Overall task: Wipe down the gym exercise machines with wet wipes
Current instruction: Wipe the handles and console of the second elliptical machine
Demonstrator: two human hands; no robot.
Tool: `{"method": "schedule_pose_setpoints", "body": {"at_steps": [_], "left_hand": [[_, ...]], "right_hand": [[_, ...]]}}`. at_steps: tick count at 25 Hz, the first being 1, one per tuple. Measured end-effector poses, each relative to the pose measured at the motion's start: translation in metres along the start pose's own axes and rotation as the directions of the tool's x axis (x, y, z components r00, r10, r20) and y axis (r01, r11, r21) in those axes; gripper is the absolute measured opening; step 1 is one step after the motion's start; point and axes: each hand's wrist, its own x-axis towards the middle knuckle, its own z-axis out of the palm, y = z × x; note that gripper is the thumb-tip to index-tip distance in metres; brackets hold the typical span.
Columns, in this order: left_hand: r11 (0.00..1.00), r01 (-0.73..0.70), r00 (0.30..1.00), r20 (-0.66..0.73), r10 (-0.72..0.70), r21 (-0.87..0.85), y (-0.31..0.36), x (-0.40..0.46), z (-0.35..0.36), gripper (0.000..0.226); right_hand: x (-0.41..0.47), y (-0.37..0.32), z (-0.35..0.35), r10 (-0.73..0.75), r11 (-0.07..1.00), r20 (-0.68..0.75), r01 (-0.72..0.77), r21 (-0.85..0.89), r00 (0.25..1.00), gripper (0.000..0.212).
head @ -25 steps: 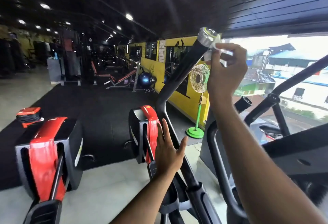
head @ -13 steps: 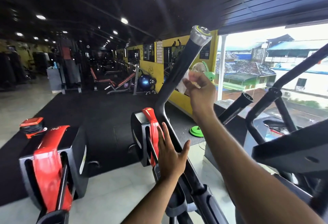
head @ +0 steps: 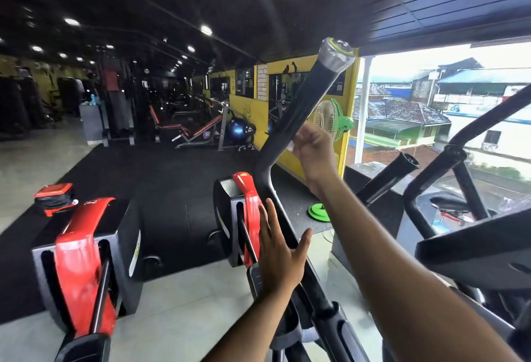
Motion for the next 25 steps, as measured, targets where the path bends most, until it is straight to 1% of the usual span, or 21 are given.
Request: {"method": "schedule_pose_setpoints", "body": {"at_steps": [3,4,6,7,8,10,12,13,14,15,16,18,20,21,22,23,24,25], "left_hand": [[0.999,0.009,1.0,-0.002,-0.009,0.034,0.001,-0.001,-0.001,0.102],[0.999,0.013,1.0,-0.004,-0.013,0.046,0.001,-0.001,-0.001,0.102],[0.998,0.015,1.0,-0.003,-0.015,0.062,0.001,-0.001,0.0,0.101],[0.998,0.011,1.0,-0.002,-0.011,0.064,0.0,-0.001,0.0,0.101],[0.998,0.009,1.0,-0.002,-0.009,0.062,0.0,0.0,0.0,0.1],[0.998,0.014,1.0,0.001,-0.014,0.06,-0.001,0.001,0.001,0.1],[0.998,0.016,1.0,0.002,-0.016,0.057,-0.001,0.0,0.001,0.099],[0.998,0.02,1.0,0.006,-0.02,0.058,-0.001,-0.001,0.0,0.099],[0.998,0.023,1.0,0.013,-0.024,0.06,0.0,-0.001,-0.001,0.099],[0.998,0.029,0.999,0.02,-0.03,0.06,0.0,0.0,-0.001,0.099],[0.997,0.036,0.999,0.029,-0.038,0.062,0.001,0.0,-0.002,0.099],[0.997,0.042,0.998,0.041,-0.045,0.068,0.004,-0.001,-0.002,0.1],[0.997,0.037,0.998,0.045,-0.04,0.06,0.006,-0.002,-0.005,0.099],[0.998,0.034,0.998,0.047,-0.036,0.048,0.006,-0.002,-0.007,0.097],[0.999,0.03,0.998,0.05,-0.032,0.033,0.006,-0.003,-0.008,0.096],[1.0,0.025,0.998,0.053,-0.026,0.016,0.008,-0.003,-0.009,0.095],[1.0,0.027,0.998,0.056,-0.027,0.0,0.009,-0.003,-0.009,0.095],[0.999,0.031,0.998,0.059,-0.03,-0.011,0.01,-0.005,-0.009,0.094]], "right_hand": [[-0.002,0.026,0.013,0.087,0.99,0.059,-0.08,-0.112,0.994,0.036],[-0.002,0.035,0.015,0.117,0.987,0.074,-0.108,-0.115,0.99,0.036],[0.0,0.049,0.017,0.202,0.977,0.094,-0.194,-0.093,0.975,0.029],[0.001,0.052,0.018,0.233,0.968,0.09,-0.222,-0.115,0.968,0.025],[0.003,0.057,0.017,0.243,0.959,0.071,-0.229,-0.165,0.967,0.023],[0.001,0.061,0.012,0.26,0.917,0.06,-0.227,-0.329,0.964,0.025],[-0.009,0.06,0.005,0.366,0.854,0.119,-0.282,-0.436,0.923,0.028],[-0.014,0.059,0.002,0.441,0.825,0.164,-0.327,-0.461,0.882,0.03],[-0.018,0.056,0.0,0.489,0.813,0.197,-0.362,-0.456,0.85,0.032],[-0.02,0.052,0.0,0.5,0.825,0.202,-0.392,-0.407,0.842,0.035],[-0.019,0.048,0.002,0.483,0.851,0.169,-0.416,-0.319,0.859,0.036],[-0.006,0.033,0.009,0.403,0.894,-0.001,-0.394,-0.213,0.915,0.031],[0.002,0.008,0.013,0.297,0.937,-0.13,-0.315,-0.15,0.946,0.026],[0.0,-0.008,0.012,0.223,0.964,-0.169,-0.243,-0.108,0.96,0.023],[-0.005,-0.024,0.007,0.124,0.983,-0.223,-0.151,-0.106,0.967,0.02],[-0.013,-0.037,-0.001,-0.003,0.986,-0.301,-0.047,-0.159,0.954,0.018],[-0.02,-0.048,-0.012,-0.173,0.964,-0.371,0.08,-0.253,0.912,0.017],[-0.026,-0.057,-0.022,-0.379,0.896,-0.384,0.23,-0.38,0.842,0.016]]}}
